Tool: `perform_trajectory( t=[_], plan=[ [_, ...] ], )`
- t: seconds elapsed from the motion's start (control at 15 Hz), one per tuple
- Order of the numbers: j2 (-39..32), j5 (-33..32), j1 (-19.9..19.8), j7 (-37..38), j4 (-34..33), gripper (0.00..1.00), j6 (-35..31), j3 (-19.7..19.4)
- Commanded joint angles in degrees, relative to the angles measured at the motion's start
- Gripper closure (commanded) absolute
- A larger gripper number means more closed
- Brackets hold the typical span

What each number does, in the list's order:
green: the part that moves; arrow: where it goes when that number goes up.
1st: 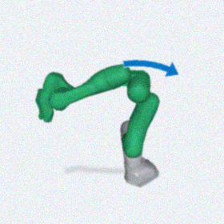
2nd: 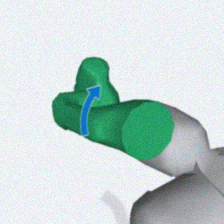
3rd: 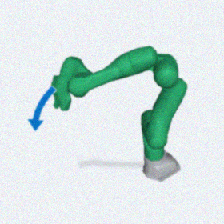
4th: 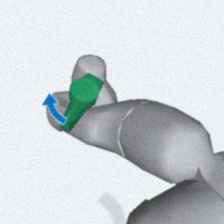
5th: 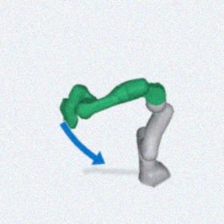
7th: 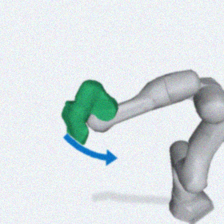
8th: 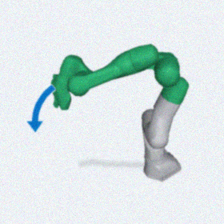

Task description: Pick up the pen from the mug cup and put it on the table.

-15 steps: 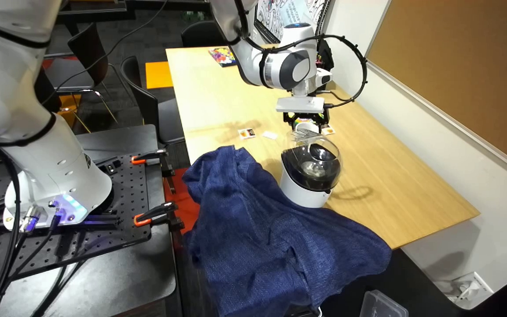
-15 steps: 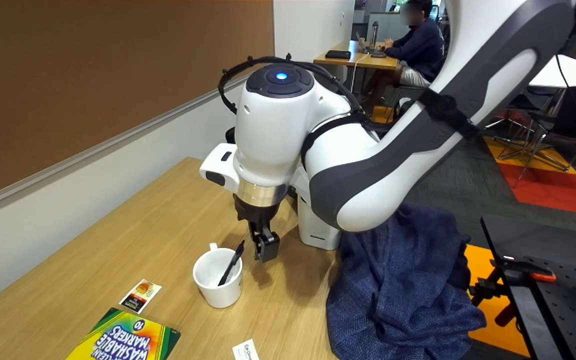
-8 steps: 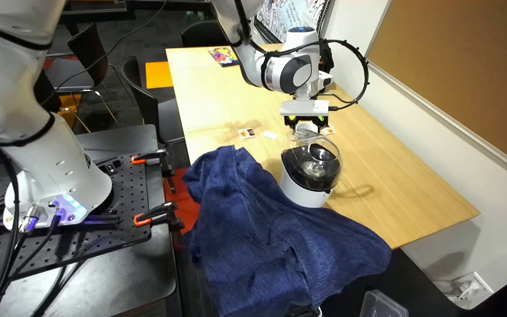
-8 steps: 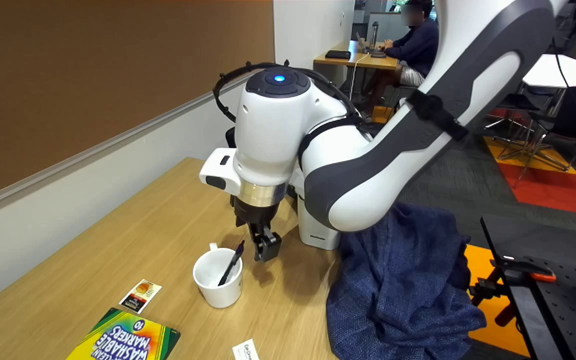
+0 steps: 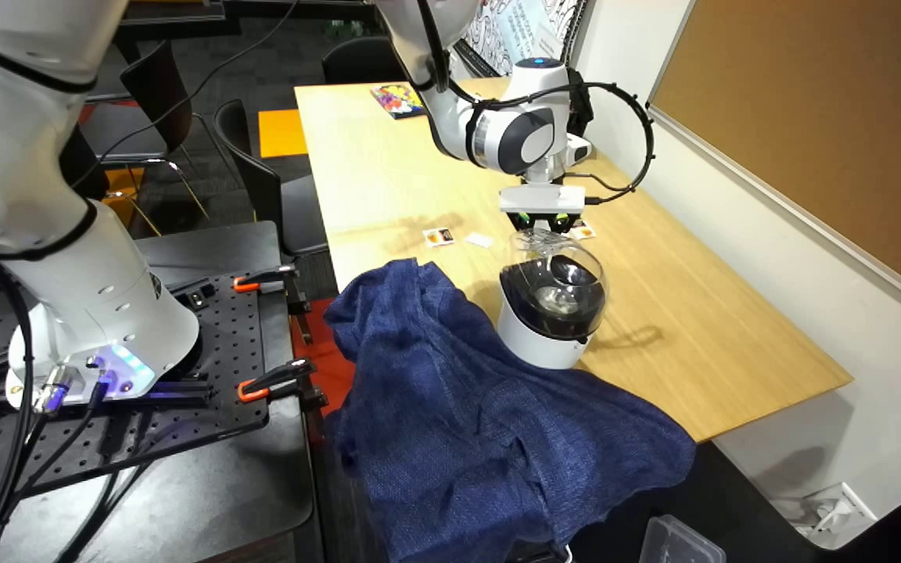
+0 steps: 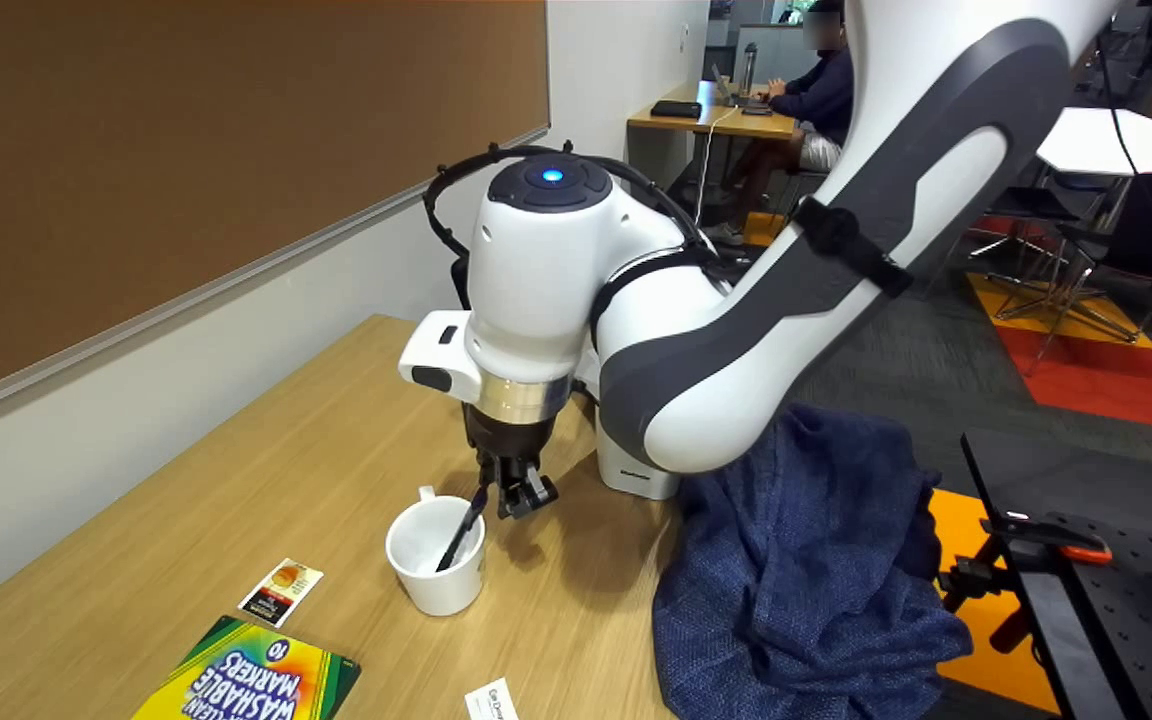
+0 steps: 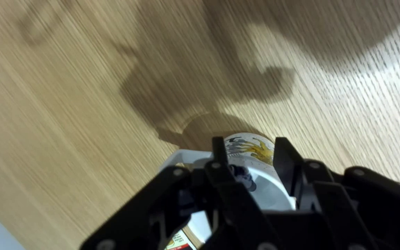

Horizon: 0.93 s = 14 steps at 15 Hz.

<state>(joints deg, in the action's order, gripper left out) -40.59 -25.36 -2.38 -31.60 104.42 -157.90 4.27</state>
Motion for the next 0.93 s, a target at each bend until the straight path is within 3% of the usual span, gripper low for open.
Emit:
perform_trajectory(
  t=[0.0,0.27,0.6,0.87],
  plan=[
    [-0.94,1.78,-1.49,-3.0,-1.21,0.61,-0.42,1.58],
    [-1.11,1.42,-1.26,-2.53,-1.44,0.61,-0.53,1.27],
    [-0.87,1.37,-1.23,-2.3,-1.54,1.0,-0.64,1.12],
    [-0.56,1.18,-1.1,-2.0,-1.45,0.98,-0.8,0.88]
  ],
)
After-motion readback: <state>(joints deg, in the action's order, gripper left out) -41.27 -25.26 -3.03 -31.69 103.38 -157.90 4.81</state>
